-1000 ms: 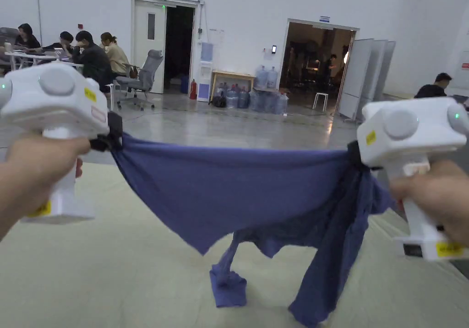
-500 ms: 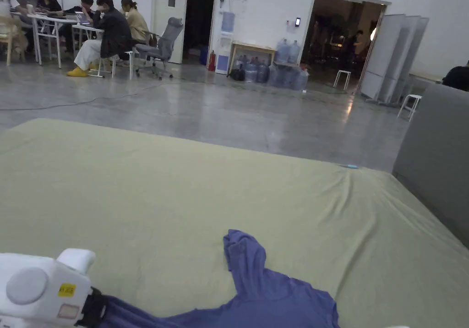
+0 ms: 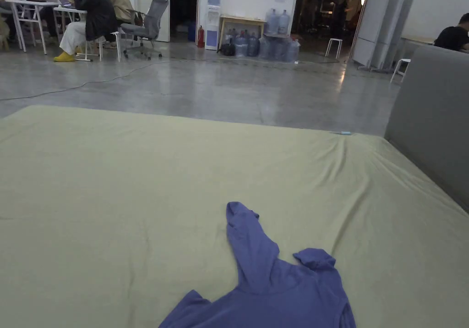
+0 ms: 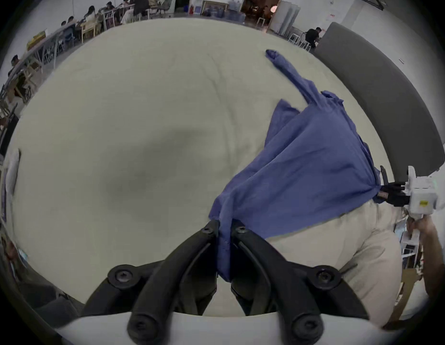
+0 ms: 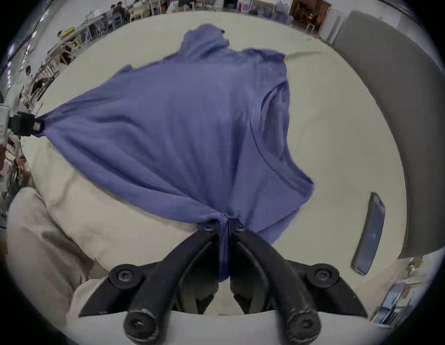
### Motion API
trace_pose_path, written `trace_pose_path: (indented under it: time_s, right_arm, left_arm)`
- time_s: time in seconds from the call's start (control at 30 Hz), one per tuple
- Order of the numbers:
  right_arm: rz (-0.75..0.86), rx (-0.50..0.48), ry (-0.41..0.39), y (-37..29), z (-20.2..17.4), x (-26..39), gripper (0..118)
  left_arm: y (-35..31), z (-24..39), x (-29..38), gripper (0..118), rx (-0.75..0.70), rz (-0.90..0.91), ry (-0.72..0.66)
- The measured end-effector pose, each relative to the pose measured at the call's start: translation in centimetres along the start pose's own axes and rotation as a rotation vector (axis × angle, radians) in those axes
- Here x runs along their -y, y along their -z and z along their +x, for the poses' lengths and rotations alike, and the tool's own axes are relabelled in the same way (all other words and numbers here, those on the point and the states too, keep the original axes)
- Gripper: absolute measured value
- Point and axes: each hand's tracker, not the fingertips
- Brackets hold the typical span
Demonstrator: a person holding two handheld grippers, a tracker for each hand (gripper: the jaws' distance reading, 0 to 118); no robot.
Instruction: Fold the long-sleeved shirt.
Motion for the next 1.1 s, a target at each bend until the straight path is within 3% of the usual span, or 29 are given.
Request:
trace_pose_path:
  time_s: [0.13, 0.2, 0.27, 0.3, 0.33, 0.37, 0.47, 0.6, 0.63, 0.7, 0.73, 0.93, 0.97, 1.0, 1.03, 1.1]
  right_arm:
    - [0.01, 0.022, -0.016, 0.5, -0.4, -0.2, 2]
    - [0.002, 0.024, -0.018, -0.1, -0.5, -0.7, 8]
    - [-0.011, -0.041, 0.025, -0.7, 0.2, -1.1, 36]
    - [-0.017, -0.066, 0.066, -1.7, 0.5, -1.5, 50]
    - [-0.011, -0.055, 0.089, -2.6, 0.7, -1.8, 66]
    - [0.019, -0.025, 0.089, -4.2, 0.7, -1.9, 75]
    - [0.209, 0.037, 0.024, -9.4, -0.1, -1.4, 79]
    - [0.253, -0.051, 0.064, -12.7, -2.0, -0.1, 77]
    - [0.244, -0.092, 0.084, -12.7, -2.3, 0.3, 65]
    - [0.245, -0.113, 0.125, -12.4, -3.2, 1.0, 5]
    - [0.236, -0.108, 0.124, -12.0, -3.6, 1.2, 0]
    - [0.243, -0.127, 0.137, -12.4, -3.9, 1.1, 0]
    - [0.246, -0.128, 0.139, -12.6, -3.8, 0.9, 0]
    - [0.248, -0.128, 0.141, -12.2, -3.7, 0.9, 0]
    - [0.25, -0.127, 0.145, -12.2, -3.6, 0.7, 0]
    - [0.251, -0.124, 0.152, -12.1, -3.4, 0.4, 0]
  left_arm:
    - [2.0, -0.2, 1.0, 1, -0.007, -0.013, -0.021]
    - [1.8, -0.1, 0.8, 1, -0.013, 0.009, -0.041]
    - [1.2, 0.2, 0.5, 6, -0.018, 0.003, -0.061]
    - [0.3, 0.4, 0.3, 30, -0.035, 0.007, -0.073]
    - [-0.9, 0.5, 0.2, 88, -0.064, 0.046, -0.086]
    - [-2.1, 0.6, 0.2, 118, -0.077, 0.095, -0.108]
    - [-6.0, 0.8, 0.8, 114, -0.04, 0.251, -0.102]
    - [-6.7, 1.9, 2.7, 111, -0.079, 0.135, -0.055]
    - [-6.3, 2.1, 3.2, 90, -0.083, 0.085, -0.048]
    - [-5.5, 2.9, 4.9, 4, -0.104, 0.052, -0.037]
    - [-5.0, 3.0, 5.1, 0, -0.124, 0.039, -0.03]
    - [-3.9, 1.8, 4.7, 0, -0.097, 0.099, -0.116]
    - [-3.8, 1.6, 4.1, 11, -0.107, 0.118, -0.121]
    - [-3.2, 1.4, 3.4, 52, -0.123, 0.116, -0.11]
    - [-2.5, 1.4, 2.9, 112, -0.126, 0.108, -0.105]
    - [-2.1, 1.6, 1.9, 114, -0.125, 0.125, -0.086]
